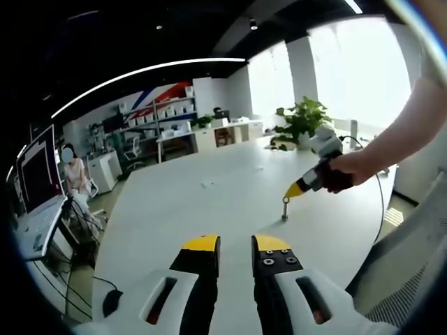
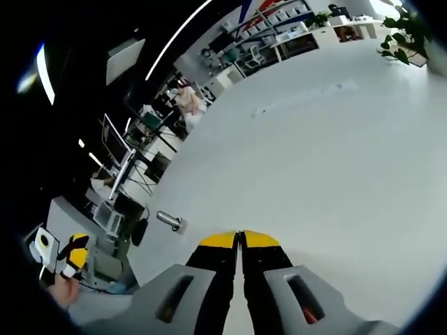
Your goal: Place the washer onto the threaded stud by aligning its center hole with the stud, sliding it down to the base, and recovering from edge contact or off-axis alignment until the washer reaches the visible bottom stop.
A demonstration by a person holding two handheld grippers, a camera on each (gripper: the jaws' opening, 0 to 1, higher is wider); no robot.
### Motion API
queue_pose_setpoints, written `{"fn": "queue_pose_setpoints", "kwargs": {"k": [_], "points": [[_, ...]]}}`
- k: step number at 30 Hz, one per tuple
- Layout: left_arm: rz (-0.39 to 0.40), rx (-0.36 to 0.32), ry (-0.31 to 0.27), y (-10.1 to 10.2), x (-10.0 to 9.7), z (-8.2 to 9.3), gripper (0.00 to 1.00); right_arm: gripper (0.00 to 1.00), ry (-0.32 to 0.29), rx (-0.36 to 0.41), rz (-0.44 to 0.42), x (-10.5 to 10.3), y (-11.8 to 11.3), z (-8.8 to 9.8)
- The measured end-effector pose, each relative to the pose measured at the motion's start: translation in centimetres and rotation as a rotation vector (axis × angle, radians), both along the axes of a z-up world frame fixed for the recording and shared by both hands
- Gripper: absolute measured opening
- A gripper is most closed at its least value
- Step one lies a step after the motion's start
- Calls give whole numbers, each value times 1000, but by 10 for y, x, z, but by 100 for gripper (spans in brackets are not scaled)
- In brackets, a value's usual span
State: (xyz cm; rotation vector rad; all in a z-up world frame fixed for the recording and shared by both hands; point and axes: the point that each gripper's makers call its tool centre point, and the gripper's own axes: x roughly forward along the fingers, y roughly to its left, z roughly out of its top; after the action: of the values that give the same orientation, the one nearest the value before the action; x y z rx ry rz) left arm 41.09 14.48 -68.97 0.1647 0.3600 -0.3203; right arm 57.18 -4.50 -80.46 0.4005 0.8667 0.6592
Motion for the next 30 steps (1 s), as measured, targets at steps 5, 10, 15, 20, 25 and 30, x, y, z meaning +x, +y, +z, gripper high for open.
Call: {"fn": "queue_pose_setpoints", "kwargs": {"k": [5,10,15,20,25,30], "points": [[0,0,1,0,0,0,16,5,6,13,-8,0,0,-1],[0,0,3,0,0,-1,16,5,8,8,-10,0,-1,-2],[0,1,4,0,0,-1,16,5,16,17,-30,0,-5,-4],[-1,-2,5,-1,0,-1,16,5,20,14,-32,-1,-6,-6],[-2,1,6,0,0,-2,16,6,-12,-13,-9,1,-4,-4],[-3,3,6,-1,0,-2,16,7,-6,-24,12,-1,1,-8]]}}
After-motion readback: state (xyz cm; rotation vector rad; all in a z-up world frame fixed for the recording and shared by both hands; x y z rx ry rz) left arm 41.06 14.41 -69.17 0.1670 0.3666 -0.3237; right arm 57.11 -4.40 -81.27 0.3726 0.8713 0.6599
